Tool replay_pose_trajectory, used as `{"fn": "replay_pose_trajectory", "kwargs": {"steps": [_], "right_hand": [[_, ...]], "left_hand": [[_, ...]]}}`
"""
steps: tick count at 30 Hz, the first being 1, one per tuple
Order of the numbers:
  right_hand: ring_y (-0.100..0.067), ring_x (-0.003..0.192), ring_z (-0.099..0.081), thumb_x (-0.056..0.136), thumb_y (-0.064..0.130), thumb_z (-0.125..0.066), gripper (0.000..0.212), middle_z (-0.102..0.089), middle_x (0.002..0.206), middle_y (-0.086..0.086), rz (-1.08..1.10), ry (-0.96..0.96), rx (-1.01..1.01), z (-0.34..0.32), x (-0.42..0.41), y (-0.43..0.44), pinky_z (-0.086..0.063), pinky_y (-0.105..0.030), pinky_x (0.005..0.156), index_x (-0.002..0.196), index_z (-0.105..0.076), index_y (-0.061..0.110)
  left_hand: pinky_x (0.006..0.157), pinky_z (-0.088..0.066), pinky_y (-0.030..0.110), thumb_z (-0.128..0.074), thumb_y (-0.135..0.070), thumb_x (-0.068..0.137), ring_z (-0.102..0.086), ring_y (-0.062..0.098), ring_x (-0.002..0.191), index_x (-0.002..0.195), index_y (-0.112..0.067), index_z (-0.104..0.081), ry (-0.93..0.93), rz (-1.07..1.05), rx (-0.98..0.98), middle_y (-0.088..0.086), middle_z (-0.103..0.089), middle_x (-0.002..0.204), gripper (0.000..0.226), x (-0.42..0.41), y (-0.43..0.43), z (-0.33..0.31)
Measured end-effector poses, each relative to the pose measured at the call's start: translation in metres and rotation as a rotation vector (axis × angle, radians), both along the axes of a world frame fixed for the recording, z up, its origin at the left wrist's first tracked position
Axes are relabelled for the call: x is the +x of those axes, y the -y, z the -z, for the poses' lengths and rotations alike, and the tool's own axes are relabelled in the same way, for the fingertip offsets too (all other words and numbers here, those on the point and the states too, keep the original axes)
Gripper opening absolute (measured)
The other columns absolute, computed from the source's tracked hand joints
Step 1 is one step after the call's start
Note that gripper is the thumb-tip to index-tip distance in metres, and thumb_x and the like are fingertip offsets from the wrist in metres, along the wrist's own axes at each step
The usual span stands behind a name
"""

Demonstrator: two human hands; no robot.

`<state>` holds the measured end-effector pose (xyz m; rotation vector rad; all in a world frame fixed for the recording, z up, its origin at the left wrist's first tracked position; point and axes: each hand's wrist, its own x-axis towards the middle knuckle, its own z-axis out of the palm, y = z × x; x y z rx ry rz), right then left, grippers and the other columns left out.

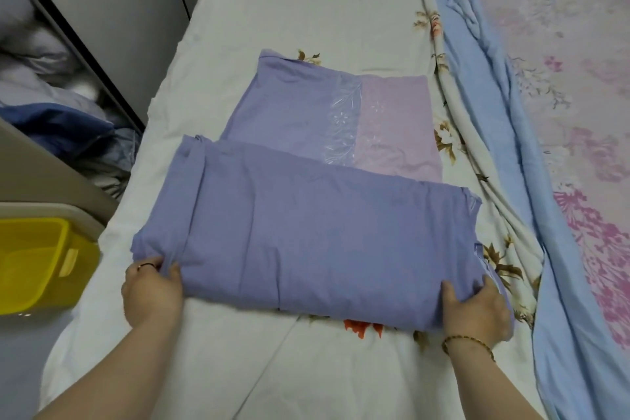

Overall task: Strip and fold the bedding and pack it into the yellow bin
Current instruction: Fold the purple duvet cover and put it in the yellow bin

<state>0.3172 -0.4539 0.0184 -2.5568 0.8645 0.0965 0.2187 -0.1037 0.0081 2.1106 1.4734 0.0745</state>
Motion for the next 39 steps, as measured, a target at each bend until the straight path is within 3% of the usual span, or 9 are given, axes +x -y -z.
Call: {"fn": "replay_pose_trajectory", "kwargs": {"steps": [7, 11, 13, 19, 23, 27, 30, 34, 39], "right_hand": [[-0.042, 0.114, -0.045, 0.09, 0.023, -0.053, 0.035, -0.058, 0.113, -0.029, 0.089, -0.089, 0.11, 0.009, -0.001, 0.013, -0.034, -0.045, 0.097, 0.112, -0.059, -0.005], [-0.045, 0.102, -0.051, 0.095, 0.01, -0.041, 0.02, -0.056, 0.097, -0.031, 0.079, -0.006, 0.158, 0.007, 0.004, 0.012, -0.04, -0.044, 0.085, 0.093, -0.053, -0.006], [-0.046, 0.104, -0.05, 0.097, 0.011, -0.037, 0.023, -0.053, 0.107, -0.035, 0.139, 0.07, 0.191, 0.002, 0.006, 0.01, -0.038, -0.046, 0.087, 0.103, -0.048, -0.007], [-0.049, 0.107, -0.048, 0.096, 0.009, -0.036, 0.027, -0.05, 0.117, -0.038, 0.121, 0.046, 0.185, 0.005, 0.013, 0.019, -0.036, -0.048, 0.091, 0.113, -0.044, -0.009], [-0.045, 0.107, -0.05, 0.09, 0.007, -0.043, 0.024, -0.052, 0.118, -0.032, 0.047, -0.043, 0.152, 0.021, 0.013, 0.015, -0.036, -0.048, 0.096, 0.109, -0.052, -0.005], [-0.048, 0.095, -0.054, 0.062, 0.03, -0.04, 0.055, -0.058, 0.099, -0.036, -0.069, 0.134, -0.016, 0.021, 0.034, 0.004, -0.042, -0.051, 0.085, 0.095, -0.06, -0.01], [-0.048, 0.11, -0.048, 0.056, 0.05, -0.037, 0.085, -0.051, 0.115, -0.037, -0.174, 0.2, 0.02, 0.018, 0.069, -0.011, -0.037, -0.05, 0.093, 0.111, -0.052, -0.012], [-0.044, 0.123, -0.042, 0.063, 0.048, -0.07, 0.095, -0.041, 0.137, -0.028, 0.018, -0.052, 0.284, 0.022, 0.127, -0.017, -0.032, -0.05, 0.103, 0.136, -0.034, -0.002], [-0.05, 0.102, -0.052, 0.089, 0.036, -0.045, 0.049, -0.053, 0.111, -0.037, -0.073, 0.152, -0.027, 0.022, 0.121, -0.013, -0.038, -0.053, 0.09, 0.106, -0.052, -0.01]], "left_hand": [[0.093, -0.036, 0.044, -0.048, -0.013, 0.094, -0.048, 0.046, 0.107, 0.108, 0.011, -0.054, 0.176, -0.093, -0.122, 0.032, -0.055, 0.114, 0.028, 0.004, -0.007, -0.007], [0.075, -0.031, 0.031, -0.047, -0.011, 0.095, -0.045, 0.031, 0.084, 0.092, -0.001, -0.048, 0.301, 0.007, -0.099, 0.022, -0.051, 0.091, 0.011, 0.008, -0.021, -0.022], [0.071, -0.028, 0.03, -0.044, -0.012, 0.096, -0.045, 0.032, 0.08, 0.091, -0.002, -0.049, 0.363, -0.02, -0.111, 0.022, -0.051, 0.087, 0.013, 0.016, -0.037, -0.029], [0.076, -0.036, 0.042, -0.033, -0.008, 0.099, -0.05, 0.052, 0.1, 0.098, 0.016, -0.055, 0.208, -0.027, -0.049, 0.043, -0.053, 0.107, 0.033, 0.023, -0.055, -0.029], [0.088, -0.04, 0.039, -0.036, -0.007, 0.098, -0.05, 0.042, 0.114, 0.117, 0.014, -0.052, 0.049, -0.244, -0.188, 0.034, -0.053, 0.121, 0.033, 0.0, -0.053, 0.001], [0.097, -0.038, 0.044, -0.039, -0.006, 0.096, -0.049, 0.043, 0.113, 0.116, 0.003, -0.055, 0.223, -0.323, -0.156, 0.027, -0.054, 0.125, 0.027, 0.012, -0.078, 0.007], [0.104, -0.033, 0.042, -0.048, -0.027, 0.095, -0.043, 0.038, 0.125, 0.136, 0.0, -0.039, 0.223, -0.121, -0.199, 0.021, -0.045, 0.138, 0.05, 0.051, -0.086, -0.006], [0.097, -0.038, 0.036, -0.062, -0.034, 0.086, -0.046, 0.035, 0.124, 0.139, -0.001, -0.034, 0.051, 0.066, -0.311, 0.017, -0.044, 0.14, 0.069, 0.097, -0.09, -0.007], [0.08, -0.039, 0.037, -0.05, -0.029, 0.093, -0.052, 0.041, 0.104, 0.112, 0.001, -0.056, 0.007, 0.228, 0.024, 0.025, -0.058, 0.116, 0.036, 0.1, -0.083, -0.002]]}}
